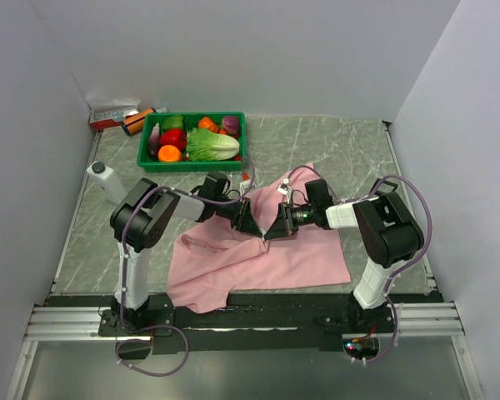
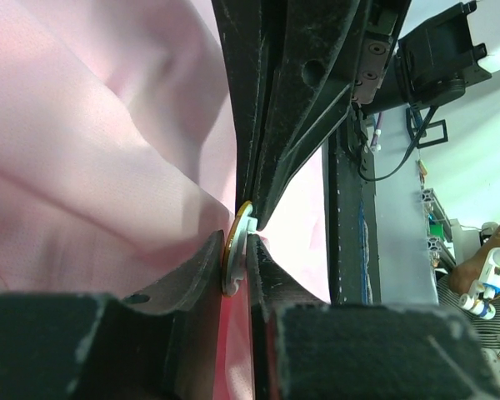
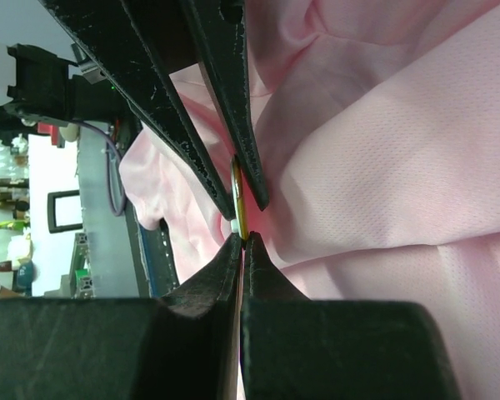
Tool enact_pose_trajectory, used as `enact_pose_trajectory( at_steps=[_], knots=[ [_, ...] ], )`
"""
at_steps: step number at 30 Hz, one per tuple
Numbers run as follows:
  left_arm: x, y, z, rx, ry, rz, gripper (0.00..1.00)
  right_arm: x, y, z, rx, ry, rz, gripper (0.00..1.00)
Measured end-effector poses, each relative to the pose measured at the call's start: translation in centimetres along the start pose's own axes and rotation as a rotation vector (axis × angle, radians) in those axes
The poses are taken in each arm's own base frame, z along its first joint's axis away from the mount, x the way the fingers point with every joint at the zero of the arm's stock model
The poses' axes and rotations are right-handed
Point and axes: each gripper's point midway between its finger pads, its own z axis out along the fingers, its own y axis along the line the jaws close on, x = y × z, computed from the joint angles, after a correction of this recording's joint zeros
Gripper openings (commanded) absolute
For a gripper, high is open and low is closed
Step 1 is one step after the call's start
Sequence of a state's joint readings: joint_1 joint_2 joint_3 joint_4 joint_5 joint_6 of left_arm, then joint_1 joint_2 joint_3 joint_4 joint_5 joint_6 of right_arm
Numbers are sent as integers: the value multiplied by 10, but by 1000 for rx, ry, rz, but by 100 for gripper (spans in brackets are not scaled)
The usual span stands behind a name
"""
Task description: Remove the brooch from the garment
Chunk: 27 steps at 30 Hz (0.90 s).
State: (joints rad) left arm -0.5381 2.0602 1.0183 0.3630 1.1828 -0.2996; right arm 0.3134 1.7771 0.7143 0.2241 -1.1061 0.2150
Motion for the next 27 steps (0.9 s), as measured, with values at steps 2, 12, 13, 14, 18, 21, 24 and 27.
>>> enact_pose_trajectory(
  at_steps=[2,12,13,14,18,21,24,27],
  knots=[
    [0,1,0,-2,1,-7,17,0,-1,0,6,-1,-2,0],
    [0,10,5,-65,-13,-88,2,2,-8,6,62,4,-15,0],
    [2,11,5,-77,-11,-104,1,3,-10,8,79,8,-25,0],
    [4,13,6,-90,-9,-124,1,4,-11,9,92,11,-34,0],
    [11,19,9,-147,2,-181,1,10,-17,12,160,23,-72,0],
    [13,21,11,-181,12,-224,1,13,-21,12,198,27,-72,0],
    [9,22,12,-203,9,-247,1,11,-22,9,227,15,-86,0],
    [7,20,11,-199,6,-256,1,10,-20,7,243,8,-111,0]
  ],
)
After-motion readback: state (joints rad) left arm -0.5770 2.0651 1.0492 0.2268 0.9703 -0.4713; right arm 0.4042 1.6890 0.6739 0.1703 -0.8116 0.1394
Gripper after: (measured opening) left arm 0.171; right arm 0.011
